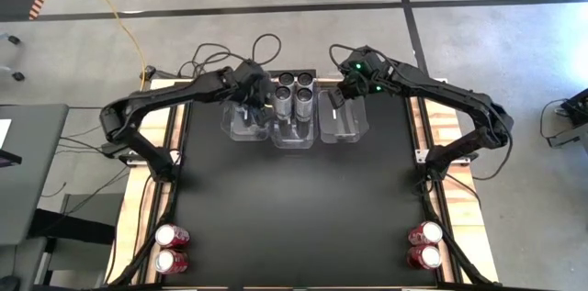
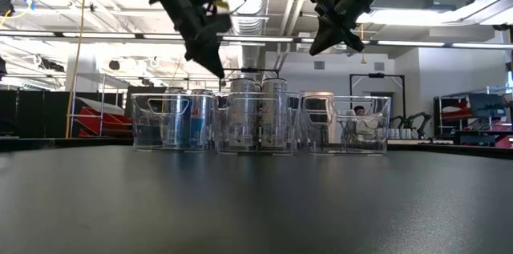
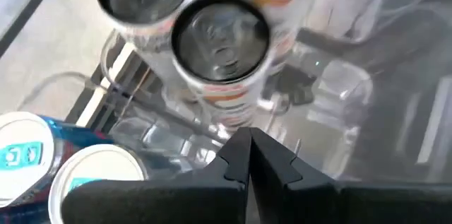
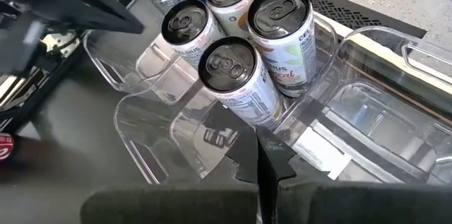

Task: Sort soda cans
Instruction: Put the top left red soda can into the right transparent bin

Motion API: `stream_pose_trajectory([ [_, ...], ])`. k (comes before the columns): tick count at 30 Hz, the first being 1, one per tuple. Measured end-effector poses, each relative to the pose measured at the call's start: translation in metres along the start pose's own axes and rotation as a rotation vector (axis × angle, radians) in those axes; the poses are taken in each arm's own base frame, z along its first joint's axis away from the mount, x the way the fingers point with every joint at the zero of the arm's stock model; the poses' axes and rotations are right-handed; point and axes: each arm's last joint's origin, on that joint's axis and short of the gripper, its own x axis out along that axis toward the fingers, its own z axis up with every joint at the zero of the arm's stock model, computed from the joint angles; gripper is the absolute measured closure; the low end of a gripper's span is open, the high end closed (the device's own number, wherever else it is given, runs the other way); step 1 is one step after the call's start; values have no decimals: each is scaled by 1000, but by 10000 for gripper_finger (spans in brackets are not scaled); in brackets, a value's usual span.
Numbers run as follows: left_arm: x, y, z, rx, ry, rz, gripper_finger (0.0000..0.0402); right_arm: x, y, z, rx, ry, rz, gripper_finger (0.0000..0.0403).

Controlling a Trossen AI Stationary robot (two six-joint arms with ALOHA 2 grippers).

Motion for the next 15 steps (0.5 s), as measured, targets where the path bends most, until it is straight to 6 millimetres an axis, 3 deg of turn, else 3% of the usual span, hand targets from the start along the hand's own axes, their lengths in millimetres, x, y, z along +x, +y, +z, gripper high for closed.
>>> stream_pose_trajectory([
  [11, -57, -27, 2, -73, -92, -63, 320, 0, 8, -1, -60, 41, 147, 395],
  [15, -76, -40, -3, -49, -84, -100, 311, 0, 14, -3, -45, 40, 177, 395],
])
